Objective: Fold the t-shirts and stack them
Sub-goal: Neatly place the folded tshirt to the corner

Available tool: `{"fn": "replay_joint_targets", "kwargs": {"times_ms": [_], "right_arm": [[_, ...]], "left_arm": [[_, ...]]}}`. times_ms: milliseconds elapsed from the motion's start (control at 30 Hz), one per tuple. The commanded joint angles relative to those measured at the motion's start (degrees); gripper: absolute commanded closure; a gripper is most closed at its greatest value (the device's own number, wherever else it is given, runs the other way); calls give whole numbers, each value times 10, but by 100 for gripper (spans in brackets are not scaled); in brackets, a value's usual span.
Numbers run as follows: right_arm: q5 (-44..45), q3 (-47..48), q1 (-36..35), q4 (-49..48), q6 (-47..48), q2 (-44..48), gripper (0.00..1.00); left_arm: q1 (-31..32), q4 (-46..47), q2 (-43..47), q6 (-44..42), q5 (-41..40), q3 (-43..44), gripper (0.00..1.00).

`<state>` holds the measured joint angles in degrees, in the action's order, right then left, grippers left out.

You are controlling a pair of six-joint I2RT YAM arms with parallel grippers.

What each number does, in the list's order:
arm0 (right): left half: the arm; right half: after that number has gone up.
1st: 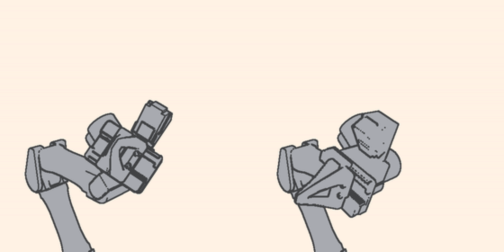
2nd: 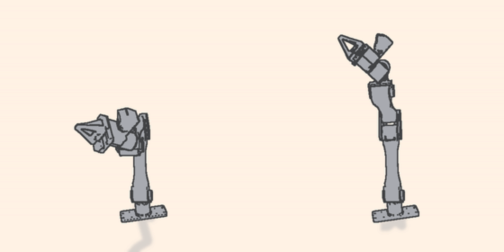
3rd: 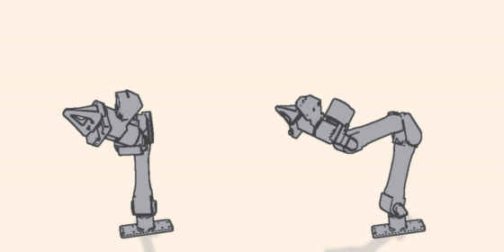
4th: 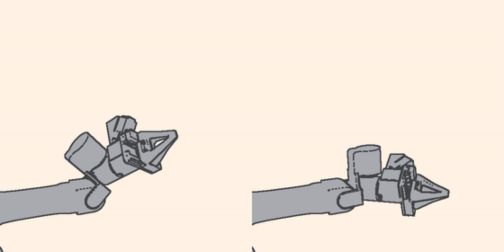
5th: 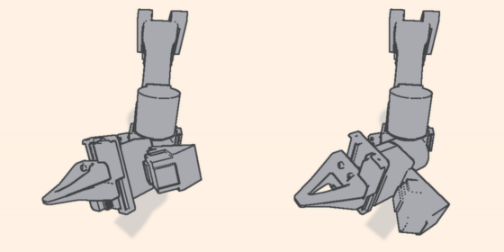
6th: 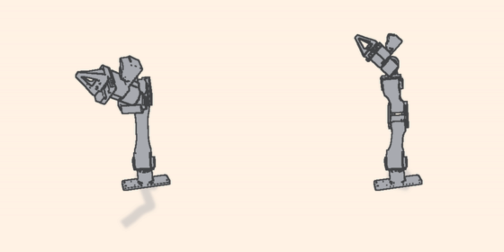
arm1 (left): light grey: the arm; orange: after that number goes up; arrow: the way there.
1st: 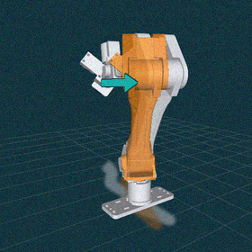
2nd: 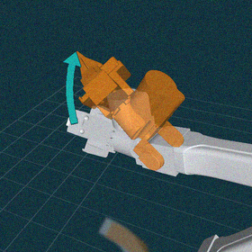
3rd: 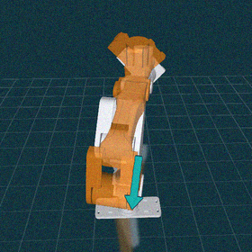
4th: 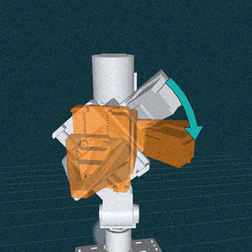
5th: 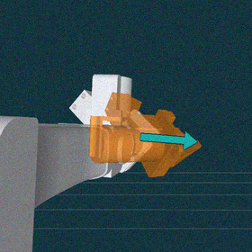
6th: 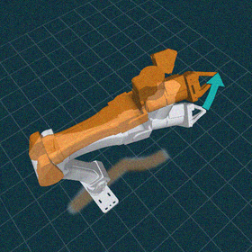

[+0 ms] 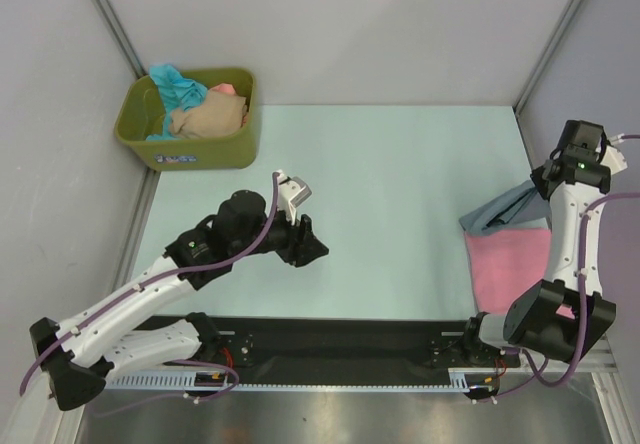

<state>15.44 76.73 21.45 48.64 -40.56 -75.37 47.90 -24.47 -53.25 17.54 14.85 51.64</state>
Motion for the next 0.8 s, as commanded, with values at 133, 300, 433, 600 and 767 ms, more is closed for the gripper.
{"fn": "replay_joint_targets", "kwargs": {"times_ms": [133,300,433,600,767], "right_arm": [[-23,2,34,6,1,54,100],[-32,-19,53,2,5,76,100],[-48,-39,54,-18,8,88,100],[-83,-17,54,-35,8,62,100],[-96,17,47,-52,-8,37,100]], "left_arm": [[-7,31,1,4,25,-10,48],[-9,34,3,9,30,-15,48],[-11,33,6,12,33,-18,48],[-14,36,8,16,36,-22,48],[-16,42,3,24,44,-21,48]]}}
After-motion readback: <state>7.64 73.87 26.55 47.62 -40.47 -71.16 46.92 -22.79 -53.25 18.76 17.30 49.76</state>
